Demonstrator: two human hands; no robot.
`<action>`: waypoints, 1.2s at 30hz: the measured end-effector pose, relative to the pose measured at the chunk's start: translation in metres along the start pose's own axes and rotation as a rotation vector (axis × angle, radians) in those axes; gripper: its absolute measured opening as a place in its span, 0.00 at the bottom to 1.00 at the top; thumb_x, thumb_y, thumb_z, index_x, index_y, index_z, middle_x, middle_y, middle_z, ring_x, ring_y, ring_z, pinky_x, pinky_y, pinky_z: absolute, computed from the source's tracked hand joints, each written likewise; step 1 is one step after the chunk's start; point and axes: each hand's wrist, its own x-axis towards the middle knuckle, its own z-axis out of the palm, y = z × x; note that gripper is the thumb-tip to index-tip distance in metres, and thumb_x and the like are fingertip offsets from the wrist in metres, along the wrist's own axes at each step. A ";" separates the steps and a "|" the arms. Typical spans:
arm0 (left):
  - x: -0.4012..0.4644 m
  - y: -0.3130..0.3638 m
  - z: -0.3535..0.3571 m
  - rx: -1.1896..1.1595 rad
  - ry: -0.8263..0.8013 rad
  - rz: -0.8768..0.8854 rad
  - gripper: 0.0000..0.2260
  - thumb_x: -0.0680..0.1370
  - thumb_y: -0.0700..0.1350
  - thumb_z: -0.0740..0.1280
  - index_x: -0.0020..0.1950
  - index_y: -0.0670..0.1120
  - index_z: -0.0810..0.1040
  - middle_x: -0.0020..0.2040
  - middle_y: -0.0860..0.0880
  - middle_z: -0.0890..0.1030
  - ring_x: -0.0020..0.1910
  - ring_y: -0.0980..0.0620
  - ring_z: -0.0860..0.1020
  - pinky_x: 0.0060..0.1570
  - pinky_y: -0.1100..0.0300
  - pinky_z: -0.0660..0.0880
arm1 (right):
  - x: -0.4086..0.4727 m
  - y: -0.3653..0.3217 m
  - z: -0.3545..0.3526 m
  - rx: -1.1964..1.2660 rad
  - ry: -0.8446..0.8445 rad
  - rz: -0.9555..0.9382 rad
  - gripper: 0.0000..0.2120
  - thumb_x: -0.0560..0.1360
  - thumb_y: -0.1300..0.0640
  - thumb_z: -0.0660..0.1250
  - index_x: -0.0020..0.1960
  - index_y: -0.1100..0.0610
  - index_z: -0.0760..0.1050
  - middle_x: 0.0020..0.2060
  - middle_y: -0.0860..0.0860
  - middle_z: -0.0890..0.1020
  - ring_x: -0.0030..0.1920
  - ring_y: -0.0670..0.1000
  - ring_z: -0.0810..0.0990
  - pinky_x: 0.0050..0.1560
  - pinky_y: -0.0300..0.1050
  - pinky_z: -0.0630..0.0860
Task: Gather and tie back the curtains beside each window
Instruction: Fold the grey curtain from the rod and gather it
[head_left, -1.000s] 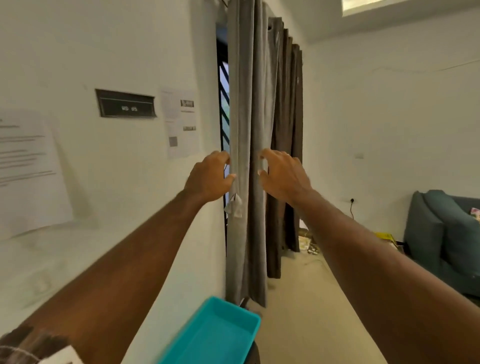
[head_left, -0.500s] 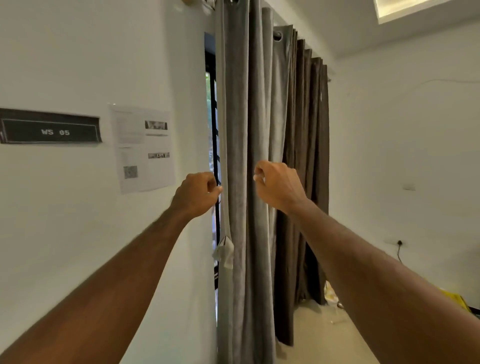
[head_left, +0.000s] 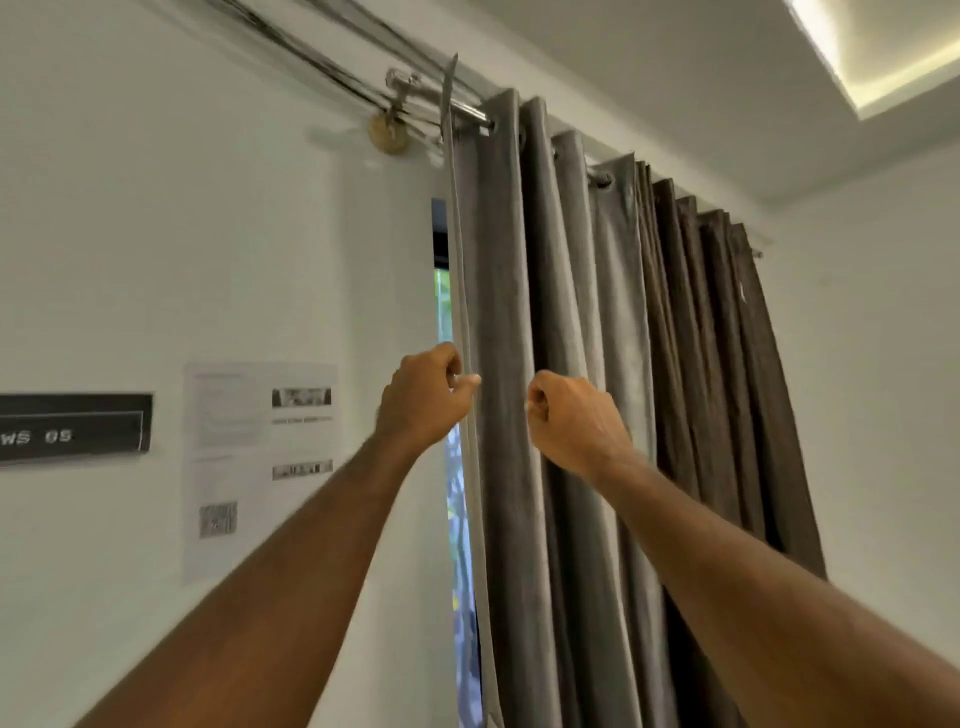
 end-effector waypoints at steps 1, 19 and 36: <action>0.017 -0.001 0.010 -0.005 0.052 -0.017 0.12 0.76 0.54 0.72 0.44 0.48 0.75 0.36 0.52 0.78 0.37 0.48 0.79 0.43 0.48 0.81 | 0.016 0.008 0.009 0.005 0.036 -0.005 0.06 0.80 0.55 0.62 0.44 0.48 0.72 0.36 0.44 0.77 0.36 0.47 0.79 0.44 0.53 0.82; 0.217 -0.020 0.122 0.471 0.401 -0.164 0.15 0.80 0.54 0.67 0.58 0.44 0.78 0.51 0.45 0.83 0.48 0.42 0.82 0.50 0.48 0.81 | 0.253 0.096 0.079 0.395 0.114 -0.098 0.14 0.83 0.50 0.63 0.64 0.58 0.70 0.58 0.56 0.77 0.59 0.58 0.78 0.56 0.52 0.77; 0.272 0.036 0.186 0.475 0.446 0.059 0.23 0.79 0.43 0.68 0.27 0.48 0.62 0.25 0.51 0.68 0.28 0.49 0.68 0.34 0.57 0.62 | 0.319 0.145 0.070 0.730 0.181 -0.089 0.10 0.76 0.54 0.71 0.54 0.57 0.76 0.49 0.56 0.80 0.53 0.59 0.81 0.46 0.49 0.79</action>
